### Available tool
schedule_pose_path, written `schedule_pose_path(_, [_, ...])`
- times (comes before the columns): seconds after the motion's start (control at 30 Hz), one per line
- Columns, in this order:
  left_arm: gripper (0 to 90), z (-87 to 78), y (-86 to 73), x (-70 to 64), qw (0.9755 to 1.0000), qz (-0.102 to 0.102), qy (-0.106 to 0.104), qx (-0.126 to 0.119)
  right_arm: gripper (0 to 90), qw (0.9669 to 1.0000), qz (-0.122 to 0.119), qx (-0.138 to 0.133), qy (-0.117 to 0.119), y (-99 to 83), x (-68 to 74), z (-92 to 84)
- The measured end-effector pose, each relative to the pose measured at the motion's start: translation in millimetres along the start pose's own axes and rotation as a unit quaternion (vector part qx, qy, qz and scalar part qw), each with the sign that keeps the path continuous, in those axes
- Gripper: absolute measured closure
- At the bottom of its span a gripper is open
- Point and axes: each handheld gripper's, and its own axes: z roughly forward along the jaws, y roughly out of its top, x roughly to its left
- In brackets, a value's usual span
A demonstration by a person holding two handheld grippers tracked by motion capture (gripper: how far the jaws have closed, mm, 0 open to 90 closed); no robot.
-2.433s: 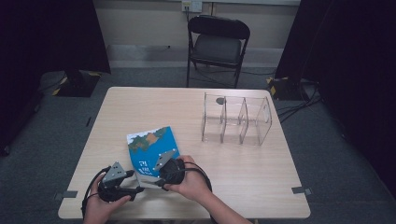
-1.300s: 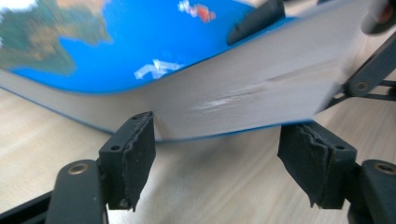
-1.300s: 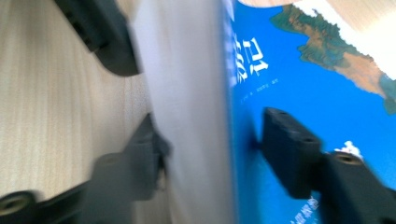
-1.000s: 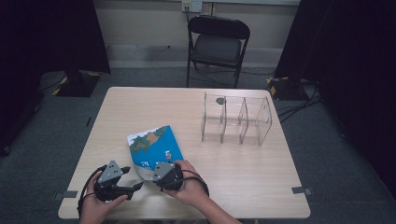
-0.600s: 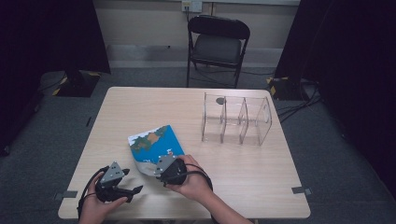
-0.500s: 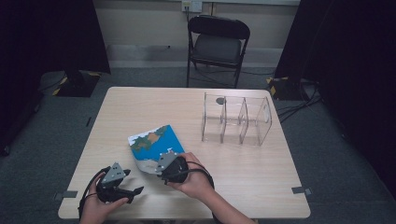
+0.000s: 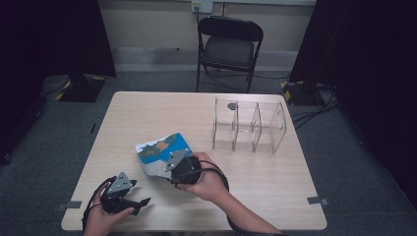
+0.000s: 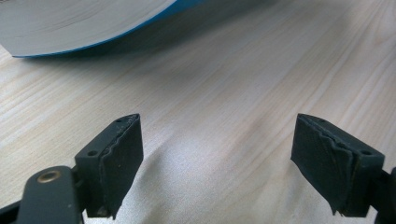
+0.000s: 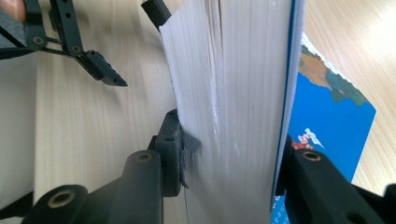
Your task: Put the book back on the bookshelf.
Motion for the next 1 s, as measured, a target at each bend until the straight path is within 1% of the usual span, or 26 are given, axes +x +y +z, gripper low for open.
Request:
schedule_pose_path(0.03, [16.6,0.0,0.0,-0.4,1.0000,-0.003,0.000,-0.003,60.4,1.0000,0.007,0.000,0.002,0.8,0.1,-1.6])
schedule_pose_path(0.07, [16.8,-0.1,0.1,-0.4,1.0000,-0.002,0.000,-0.002,60.4,1.0000,0.002,0.002,0.002,1.7,-0.8,-3.4])
schedule_pose_path(0.13, [17.1,-0.8,0.2,0.3,1.0000,0.003,0.002,0.003,60.4,1.0000,0.003,0.002,0.008,2.8,-3.1,-6.9])
schedule_pose_path(0.17, [17.1,-0.9,0.1,0.7,1.0000,0.003,0.001,0.003,60.4,0.9999,0.001,0.004,0.009,3.8,-4.2,-9.1])
schedule_pose_path(0.2, [17.1,-1.1,0.1,1.3,1.0000,0.005,0.003,0.004,60.4,0.9999,0.007,0.007,0.013,5.0,-5.0,-11.3])
schedule_pose_path(0.23, [17.1,-1.0,-0.1,1.3,1.0000,0.001,0.006,0.001,60.5,0.9998,0.009,0.007,0.014,5.8,-5.9,-12.9])
schedule_pose_path(0.3, [17.1,-1.2,-0.5,1.9,1.0000,-0.001,0.006,0.002,60.5,0.9997,0.013,0.008,0.017,7.8,-7.7,-16.9])
schedule_pose_path(0.33, [17.1,-1.6,-0.6,2.7,1.0000,0.003,0.006,0.005,60.5,0.9996,0.019,0.007,0.019,8.7,-8.6,-18.6])
schedule_pose_path(0.37, [17.1,-1.8,-0.6,2.9,1.0000,0.004,0.006,0.006,60.6,0.9995,0.016,0.011,0.024,10.2,-10.0,-20.8])
schedule_pose_path(0.4, [17.1,-1.6,-0.7,2.2,0.9999,0.003,0.006,0.007,60.5,0.9995,0.017,0.012,0.024,11.1,-10.4,-22.2])
schedule_pose_path(0.47, [17.1,-1.5,-0.4,1.5,0.9999,0.008,0.009,0.008,60.6,0.9994,0.017,0.015,0.027,12.6,-12.0,-24.0])
schedule_pose_path(0.53, [17.4,-1.4,-0.3,1.4,0.9999,0.006,0.007,0.008,60.5,0.9990,0.028,0.015,0.032,13.8,-12.9,-26.2])
schedule_pose_path(0.6, [17.5,-2.0,-0.4,1.9,0.9999,0.007,0.009,0.008,60.6,0.9990,0.027,0.014,0.033,14.8,-15.4,-28.9])
schedule_pose_path(0.67, [17.4,-2.1,-0.4,2.5,0.9999,0.009,0.009,0.009,60.6,0.9987,0.034,0.015,0.036,16.0,-16.5,-31.6])
schedule_pose_path(0.7, [17.5,-1.5,-0.8,2.4,0.9999,0.005,0.007,0.004,60.6,0.9987,0.032,0.012,0.038,16.6,-17.9,-32.8])
schedule_pose_path(0.73, [17.5,-1.5,-0.7,2.4,1.0000,0.005,0.007,0.005,60.7,0.9983,0.040,0.016,0.040,18.4,-18.8,-36.2])
schedule_pose_path(0.77, [17.5,-1.8,-0.5,2.6,0.9999,0.008,0.009,0.007,60.7,0.9984,0.038,0.016,0.040,18.8,-19.7,-37.0])
schedule_pose_path(0.83, [17.5,-1.8,-0.6,2.2,0.9999,0.008,0.009,0.009,60.7,0.9981,0.042,0.014,0.043,19.7,-21.9,-40.0])
schedule_pose_path(0.87, [17.4,-1.5,-0.7,2.1,0.9999,0.008,0.009,0.009,60.7,0.9979,0.045,0.014,0.044,20.3,-22.8,-41.7])
schedule_pose_path(0.9, [17.5,-0.8,-0.9,1.9,0.9999,0.008,0.009,0.008,60.7,0.9974,0.053,0.014,0.047,20.8,-23.3,-43.1])
schedule_pose_path(0.93, [17.5,-0.6,-0.9,1.8,0.9999,0.009,0.008,0.008,60.7,0.9972,0.054,0.016,0.048,21.4,-24.7,-44.9])
schedule_pose_path(0.97, [17.4,-0.3,-1.1,1.5,0.9999,0.008,0.009,0.009,60.7,0.9974,0.051,0.016,0.047,21.8,-25.3,-45.6])
schedule_pose_path(1.0, [17.5,-0.3,-0.9,1.6,0.9998,0.011,0.009,0.011,60.7,0.9973,0.051,0.016,0.050,22.4,-26.1,-46.6])
